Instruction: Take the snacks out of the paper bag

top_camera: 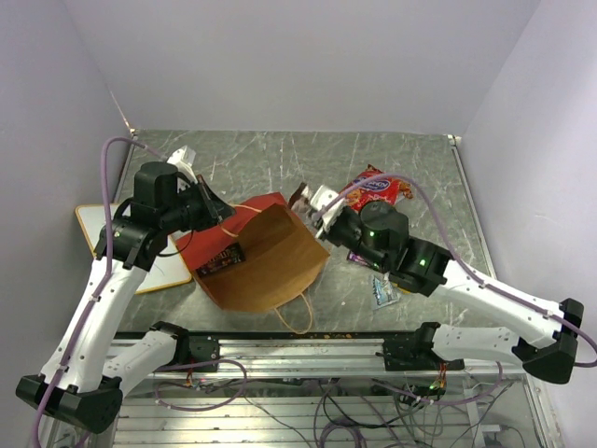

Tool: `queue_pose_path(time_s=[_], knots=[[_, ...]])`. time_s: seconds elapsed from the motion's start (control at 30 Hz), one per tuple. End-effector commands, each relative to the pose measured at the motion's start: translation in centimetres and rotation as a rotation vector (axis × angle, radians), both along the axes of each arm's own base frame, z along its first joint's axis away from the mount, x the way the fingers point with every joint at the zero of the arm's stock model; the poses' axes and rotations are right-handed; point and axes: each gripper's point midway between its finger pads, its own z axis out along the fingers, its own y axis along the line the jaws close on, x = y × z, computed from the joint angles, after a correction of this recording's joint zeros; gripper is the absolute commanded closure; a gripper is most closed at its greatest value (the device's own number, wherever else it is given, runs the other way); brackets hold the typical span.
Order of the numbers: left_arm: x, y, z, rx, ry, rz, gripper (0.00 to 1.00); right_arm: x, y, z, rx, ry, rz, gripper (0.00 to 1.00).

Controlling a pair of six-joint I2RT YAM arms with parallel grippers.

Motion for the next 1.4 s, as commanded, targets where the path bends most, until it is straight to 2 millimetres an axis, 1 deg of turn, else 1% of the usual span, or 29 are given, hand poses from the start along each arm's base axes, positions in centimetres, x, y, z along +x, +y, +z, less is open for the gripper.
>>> queue_pose_path(time_s=[0.0,0.03,0.1,0.13,0.17,0.2,0.27,0.33,0.4,0.43,0.47,0.5,0.6,0.7,0.77,0.83,0.87,1.0,1.07,1.13,1.2,1.23,1.3,1.33,1.37], knots=[[-1.0,-0.2,0.9,0.005,-0.003,-0.05,0.93,4.0,-4.1,2.6,0.076,0.028,-0.407,1.0],[-1.1,-0.3,1.1,0.003,-0.003,-0.059,0.93,4.8,-4.9,3.6,0.106,0.04,-0.502,1.0],[-1.2,-0.4,1.2,0.006,-0.002,-0.073,0.93,6.4,-7.1,3.4,0.124,0.082,-0.704,1.0],[-1.2,-0.5,1.2,0.01,-0.003,-0.079,0.93,7.0,-8.3,2.3,0.091,0.124,-0.774,1.0],[-1.2,-0.6,1.1,0.009,-0.001,-0.084,0.93,8.1,-10.0,1.1,0.082,0.179,-0.858,1.0],[-1.2,-0.7,1.0,0.008,0.006,-0.092,0.93,8.8,-11.6,0.0,0.085,0.231,-0.938,1.0],[-1.3,-1.0,1.0,-0.005,0.01,-0.109,0.93,9.7,-14.9,-2.6,0.116,0.335,-1.114,1.0],[-1.6,-1.4,1.1,-0.022,0.012,-0.129,0.93,9.7,-17.6,-5.8,0.14,0.442,-1.243,1.0],[-1.8,-1.5,0.9,-0.029,0.018,-0.141,0.93,9.5,-19.7,-8.8,0.182,0.558,-1.324,1.0],[-1.8,-1.7,0.9,-0.032,0.021,-0.148,0.93,9.2,-20.6,-10.6,0.188,0.615,-1.352,1.0],[-1.8,-1.8,0.8,-0.033,0.024,-0.156,0.93,8.8,-21.4,-12.1,0.198,0.661,-1.373,1.0],[-1.8,-1.9,0.8,-0.036,0.025,-0.167,0.93,8.8,-22.7,-13.2,0.219,0.688,-1.414,1.0],[-1.8,-3.1,1.2,-0.073,0.009,-0.24,0.93,7.9,-25.0,-16.4,0.204,0.747,-1.475,1.0],[-2.0,-4.4,1.2,-0.121,0.025,-0.322,0.93,7.5,-26.8,-18.9,0.182,0.798,-1.526,1.0],[-2.3,-5.1,1.8,-0.156,0.015,-0.362,0.93,7.1,-27.8,-20.5,0.157,0.82,-1.549,1.0],[-2.4,-5.2,2.2,-0.164,-0.005,-0.37,0.93,7.3,-28.1,-21.5,0.146,0.831,-1.547,1.0],[-2.5,-5.1,2.1,-0.159,-0.001,-0.367,0.93,7.4,-28.2,-21.8,0.14,0.834,-1.543,1.0],[-3.3,-4.6,0.3,-0.128,0.057,-0.361,0.93,7.6,-28.2,-22.8,0.128,0.843,-1.549,1.0],[-3.8,-4.4,-0.4,-0.125,0.079,-0.353,0.93,7.5,-28.2,-23.1,0.133,0.851,-1.558,0.97],[-4.1,-4.3,-0.7,-0.129,0.083,-0.348,0.93,7.1,-28.1,-23.3,0.141,0.863,-1.566,0.87],[-4.3,-4.1,-0.6,-0.124,0.083,-0.343,0.93,6.9,-28.1,-23.1,0.156,0.864,-1.566,0.72],[-4.3,-4.0,-0.6,-0.118,0.082,-0.338,0.93,6.9,-28.0,-22.7,0.165,0.861,-1.561,0.63],[-4.4,-3.9,-0.5,-0.113,0.08,-0.337,0.93,7.0,-27.8,-21.6,0.192,0.852,-1.54,0.48],[-4.4,-3.9,-0.4,-0.114,0.079,-0.336,0.93,7.2,-27.6,-20.9,0.208,0.846,-1.519,0.42],[-4.5,-3.8,-0.4,-0.114,0.077,-0.335,0.93,7.5,-27.3,-20.0,0.225,0.839,-1.488,0.38]])
